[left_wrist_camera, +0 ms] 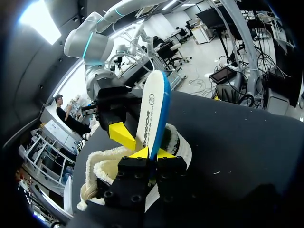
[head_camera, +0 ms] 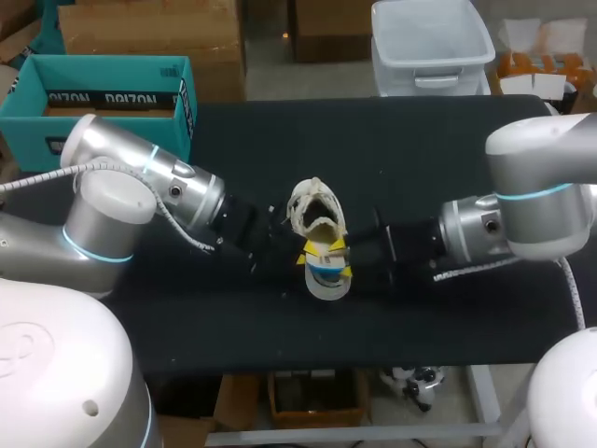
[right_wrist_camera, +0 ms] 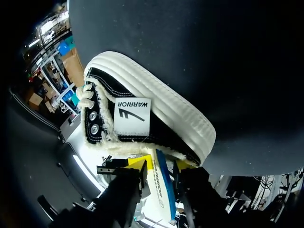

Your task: Open the shoe tongue, take the insole out of the shoe, put the insole back into the shoe, and pack the shoe into the shoebox

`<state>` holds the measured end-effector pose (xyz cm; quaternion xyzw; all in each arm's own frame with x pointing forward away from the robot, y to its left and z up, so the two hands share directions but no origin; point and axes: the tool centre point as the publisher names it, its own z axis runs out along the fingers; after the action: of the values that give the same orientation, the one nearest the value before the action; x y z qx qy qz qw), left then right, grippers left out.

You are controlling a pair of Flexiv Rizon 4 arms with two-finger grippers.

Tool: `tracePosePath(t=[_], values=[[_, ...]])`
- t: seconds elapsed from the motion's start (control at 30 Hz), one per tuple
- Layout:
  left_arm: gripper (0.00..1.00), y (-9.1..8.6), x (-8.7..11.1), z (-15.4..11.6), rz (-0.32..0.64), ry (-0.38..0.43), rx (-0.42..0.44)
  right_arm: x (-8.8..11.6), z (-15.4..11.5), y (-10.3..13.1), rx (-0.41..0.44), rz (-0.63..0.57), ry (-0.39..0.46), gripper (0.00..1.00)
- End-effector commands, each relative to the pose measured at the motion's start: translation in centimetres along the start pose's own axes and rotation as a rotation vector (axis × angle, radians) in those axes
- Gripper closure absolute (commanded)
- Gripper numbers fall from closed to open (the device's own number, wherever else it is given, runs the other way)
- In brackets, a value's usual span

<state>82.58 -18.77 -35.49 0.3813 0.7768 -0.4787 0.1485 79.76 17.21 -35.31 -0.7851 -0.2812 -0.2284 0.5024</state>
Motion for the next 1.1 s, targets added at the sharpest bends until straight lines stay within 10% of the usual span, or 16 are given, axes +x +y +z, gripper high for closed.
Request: tracePosePath(t=[0.03,0.13,0.33,0.47,0.67,0.77,1.1], values=[[1.00,0.1,0.1,0.3,-0.002,-0.003,0.003,-0.5,-1.2,-1.1,-0.033,-0.002,0.013,0.75],[1.00,0.0,0.1,0.4,-0.001,-0.003,0.004,-0.7,-1.4,-1.3,-0.037,-0.001,0.014,0.99],[1.00,-0.8,0.1,0.2,0.004,-0.001,0.007,-0.9,-1.3,-1.0,-0.038,-0.008,0.018,1.00],[0.67,-2.5,0.1,-0.3,0.036,-0.014,0.024,-0.9,-1.1,-0.6,-0.034,-0.018,0.025,1.00],[0.79,-3.5,0.2,-0.6,0.054,-0.023,0.032,-0.8,-1.0,-0.1,-0.033,-0.025,0.031,1.00],[1.00,-3.4,0.2,-0.6,0.055,-0.023,0.029,-0.7,-1.0,0.1,-0.032,-0.026,0.029,1.00],[1.00,-1.0,-0.3,0.0,0.034,-0.005,-0.009,0.5,-0.3,1.9,-0.058,-0.039,0.024,1.00]])
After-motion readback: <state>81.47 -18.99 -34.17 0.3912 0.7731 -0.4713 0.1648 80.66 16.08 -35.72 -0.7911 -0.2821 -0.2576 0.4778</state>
